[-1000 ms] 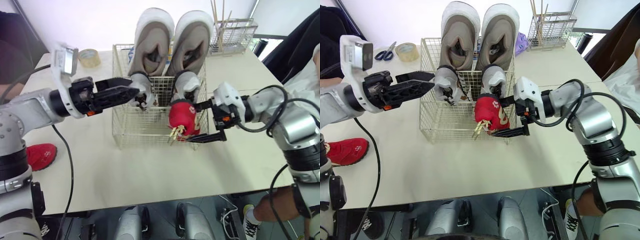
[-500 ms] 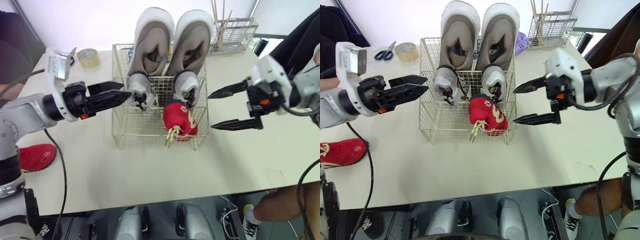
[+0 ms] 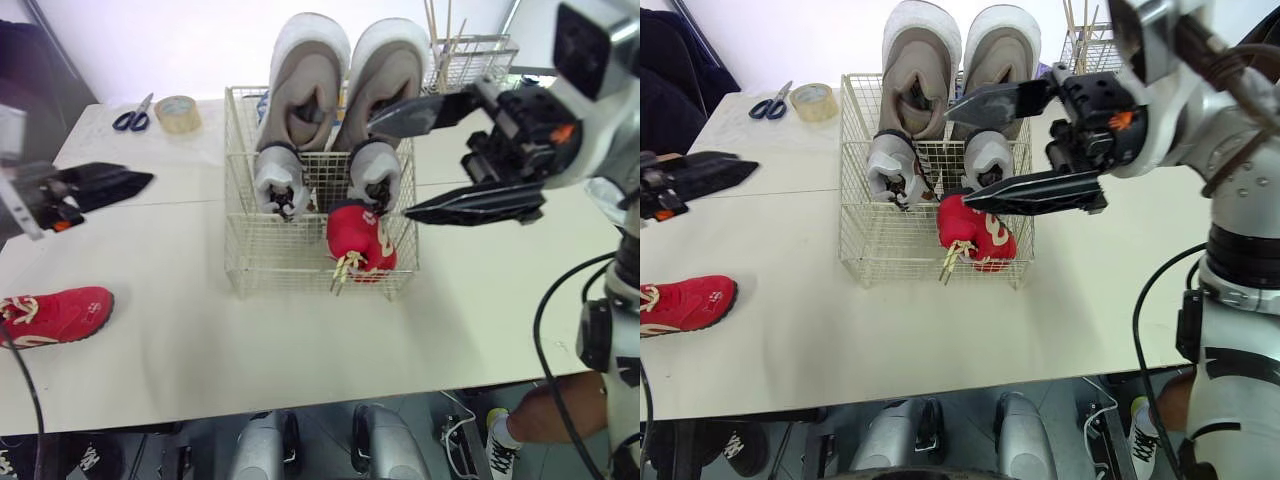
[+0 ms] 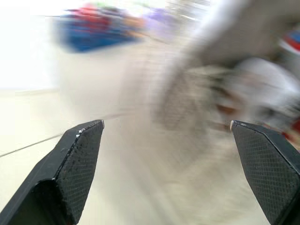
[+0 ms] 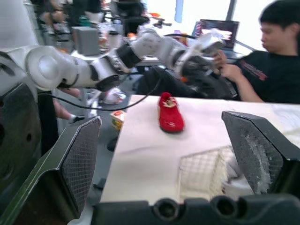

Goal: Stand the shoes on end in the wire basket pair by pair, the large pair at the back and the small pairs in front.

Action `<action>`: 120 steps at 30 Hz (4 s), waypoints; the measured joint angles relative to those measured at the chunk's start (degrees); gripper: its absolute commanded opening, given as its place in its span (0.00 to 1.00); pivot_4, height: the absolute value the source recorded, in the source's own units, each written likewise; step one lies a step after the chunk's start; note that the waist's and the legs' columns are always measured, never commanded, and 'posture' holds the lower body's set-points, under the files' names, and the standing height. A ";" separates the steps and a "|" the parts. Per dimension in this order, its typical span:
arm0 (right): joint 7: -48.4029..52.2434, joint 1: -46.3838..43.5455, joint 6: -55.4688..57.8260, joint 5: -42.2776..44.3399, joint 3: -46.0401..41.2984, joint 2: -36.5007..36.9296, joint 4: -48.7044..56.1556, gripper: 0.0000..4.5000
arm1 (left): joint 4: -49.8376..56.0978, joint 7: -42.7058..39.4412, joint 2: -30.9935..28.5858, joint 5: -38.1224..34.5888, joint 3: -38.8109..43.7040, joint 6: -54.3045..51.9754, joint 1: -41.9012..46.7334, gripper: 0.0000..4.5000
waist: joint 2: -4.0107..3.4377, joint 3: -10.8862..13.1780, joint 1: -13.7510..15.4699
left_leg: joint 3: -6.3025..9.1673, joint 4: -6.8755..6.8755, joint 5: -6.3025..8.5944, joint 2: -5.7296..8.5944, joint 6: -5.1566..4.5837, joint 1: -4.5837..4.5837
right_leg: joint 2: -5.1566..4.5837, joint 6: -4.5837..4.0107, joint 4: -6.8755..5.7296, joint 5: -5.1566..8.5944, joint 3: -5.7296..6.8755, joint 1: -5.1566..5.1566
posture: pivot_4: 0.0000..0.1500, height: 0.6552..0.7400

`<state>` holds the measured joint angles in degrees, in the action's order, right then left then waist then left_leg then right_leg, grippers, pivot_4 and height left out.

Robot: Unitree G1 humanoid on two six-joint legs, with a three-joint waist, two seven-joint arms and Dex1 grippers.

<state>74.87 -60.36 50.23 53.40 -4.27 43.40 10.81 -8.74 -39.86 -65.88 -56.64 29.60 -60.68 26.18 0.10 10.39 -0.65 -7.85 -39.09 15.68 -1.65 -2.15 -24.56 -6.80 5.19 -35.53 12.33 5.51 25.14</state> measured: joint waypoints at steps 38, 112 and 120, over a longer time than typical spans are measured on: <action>7.86 0.70 -13.68 -9.40 7.66 -13.05 -10.00 0.99 | 19.62 96.30 29.39 0.23 45.62 -31.33 -4.88 1.00 | 1.08 -0.29 -0.25 | -0.01 0.13 -0.02 0.13 0.53 -0.31 | -0.52 -0.13 -0.60 -0.18 0.01 0.70 | 1.00 1.00; -1.30 0.87 -7.52 -9.76 5.70 -4.74 -3.49 1.00 | -12.14 56.15 27.75 48.49 26.10 -8.05 14.15 0.62 | 1.16 -0.30 0.10 | -0.05 0.04 -0.04 0.01 0.51 -0.31 | -0.38 -0.12 -0.61 -0.19 0.27 0.62 | 1.00 1.00; -2.58 1.65 -7.22 -9.69 5.55 -4.17 -3.04 1.00 | -12.39 56.75 27.99 47.74 25.72 -7.56 14.07 0.01 | 1.15 -0.30 -0.04 | -0.05 0.04 -0.04 -0.01 0.51 -0.31 | -0.37 -0.12 -0.63 -0.19 0.30 0.63 | 1.00 1.00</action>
<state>72.29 -58.71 43.01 43.70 1.29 39.22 7.77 -21.13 16.89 -37.89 -8.91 55.32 -68.23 40.25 1.26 10.09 -0.69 -7.90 -39.05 15.63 -1.66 -1.64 -24.86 -7.17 5.07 -36.16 12.14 5.82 25.78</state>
